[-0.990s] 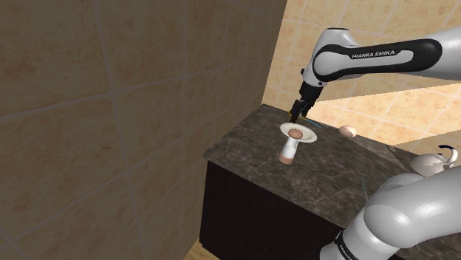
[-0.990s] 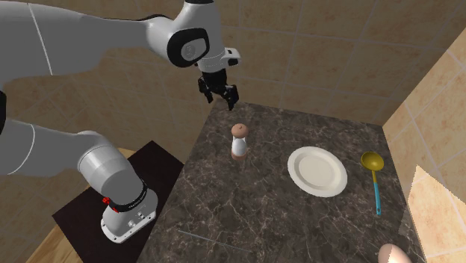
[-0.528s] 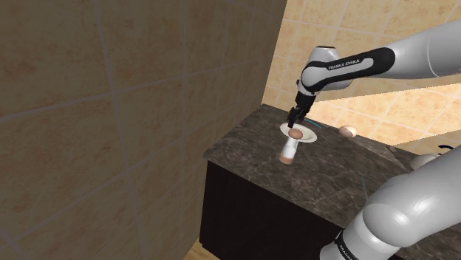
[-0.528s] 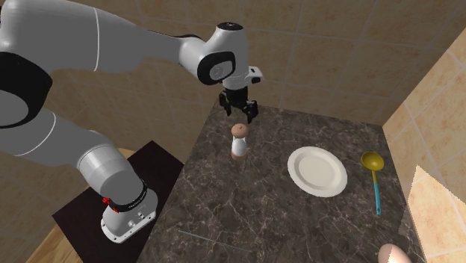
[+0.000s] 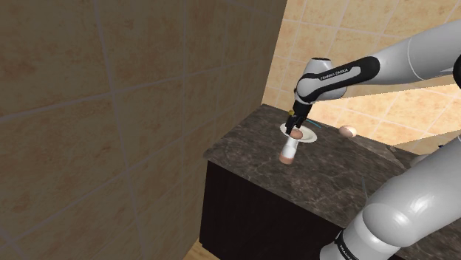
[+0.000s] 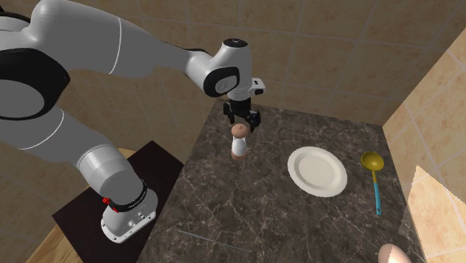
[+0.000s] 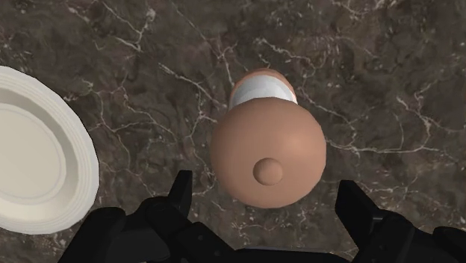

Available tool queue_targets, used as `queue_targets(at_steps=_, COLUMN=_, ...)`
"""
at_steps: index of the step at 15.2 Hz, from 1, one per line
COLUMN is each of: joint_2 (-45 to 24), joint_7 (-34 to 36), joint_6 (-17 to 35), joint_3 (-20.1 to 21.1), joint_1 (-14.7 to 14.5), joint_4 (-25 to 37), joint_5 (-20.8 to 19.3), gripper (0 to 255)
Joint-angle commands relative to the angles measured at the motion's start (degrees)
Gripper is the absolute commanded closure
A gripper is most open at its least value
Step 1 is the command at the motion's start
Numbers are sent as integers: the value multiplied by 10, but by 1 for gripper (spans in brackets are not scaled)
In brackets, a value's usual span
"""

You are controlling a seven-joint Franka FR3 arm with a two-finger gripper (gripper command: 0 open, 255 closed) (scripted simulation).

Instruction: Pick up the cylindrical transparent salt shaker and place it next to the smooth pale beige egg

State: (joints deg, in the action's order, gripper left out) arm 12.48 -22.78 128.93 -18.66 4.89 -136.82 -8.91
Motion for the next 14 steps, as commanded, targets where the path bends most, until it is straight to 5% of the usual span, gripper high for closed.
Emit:
queue_targets(at_steps=1, joint_2=-6, joint_7=-1, joint_6=12, joint_3=-1, joint_1=0, joint_4=-7, joint_5=0, gripper=0)
queue_targets(at_steps=8, joint_2=-6, joint_7=-1, joint_6=12, joint_3=-1, joint_1=0, joint_4=-7, joint_5=0, gripper=0)
queue_targets(at_steps=9, joint_2=-6, joint_7=-1, joint_6=12, joint_3=-1, joint_1=0, joint_4=-7, joint_5=0, gripper=255)
queue_targets(at_steps=14, joint_2=-6, joint_7=-1, joint_6=12, joint_3=-1, joint_1=0, joint_4=-6, joint_5=0, gripper=255)
